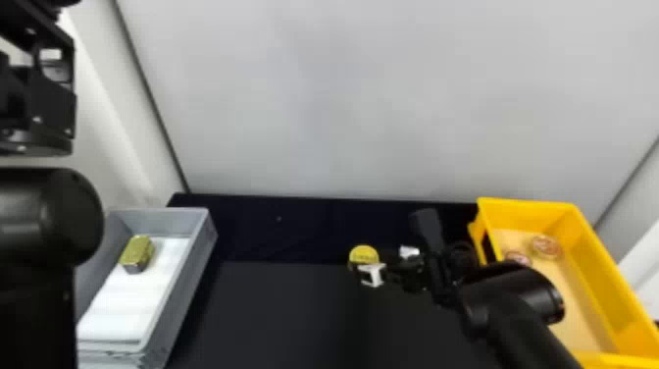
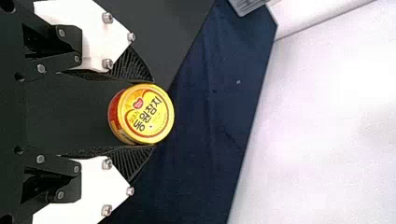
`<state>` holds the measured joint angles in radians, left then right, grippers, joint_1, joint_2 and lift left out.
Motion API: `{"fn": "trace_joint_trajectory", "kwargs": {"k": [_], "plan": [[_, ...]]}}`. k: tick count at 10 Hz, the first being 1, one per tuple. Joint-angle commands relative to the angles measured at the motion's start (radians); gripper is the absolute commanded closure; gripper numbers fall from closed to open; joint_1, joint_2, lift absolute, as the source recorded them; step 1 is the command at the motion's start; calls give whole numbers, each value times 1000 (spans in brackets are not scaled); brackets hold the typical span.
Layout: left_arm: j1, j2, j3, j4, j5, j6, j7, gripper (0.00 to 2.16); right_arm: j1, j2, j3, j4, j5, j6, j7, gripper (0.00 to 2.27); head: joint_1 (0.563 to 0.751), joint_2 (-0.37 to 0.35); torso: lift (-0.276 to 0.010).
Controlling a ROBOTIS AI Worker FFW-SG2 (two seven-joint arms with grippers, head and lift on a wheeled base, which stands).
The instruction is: Pick up the round yellow can and place it in the yellow rectangular box
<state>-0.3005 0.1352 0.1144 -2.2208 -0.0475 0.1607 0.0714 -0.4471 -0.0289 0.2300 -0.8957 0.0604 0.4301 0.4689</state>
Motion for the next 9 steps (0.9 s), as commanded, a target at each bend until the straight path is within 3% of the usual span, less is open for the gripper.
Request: {"fn": "trace_joint_trajectory", "kwargs": {"k": [1, 4, 9], "plan": [[11, 11, 15, -17, 0, 16, -1, 140, 74, -26, -17, -236, 1, 69, 13, 619, 663, 54, 0], [18, 21, 27, -36, -2, 39, -1, 140, 134, -51, -72, -503, 7, 127, -1, 619, 663, 54, 0], [15, 31, 30, -50, -5, 63, -2, 140, 154, -109, -212, -784, 70, 178, -27, 621, 663, 54, 0]]}}
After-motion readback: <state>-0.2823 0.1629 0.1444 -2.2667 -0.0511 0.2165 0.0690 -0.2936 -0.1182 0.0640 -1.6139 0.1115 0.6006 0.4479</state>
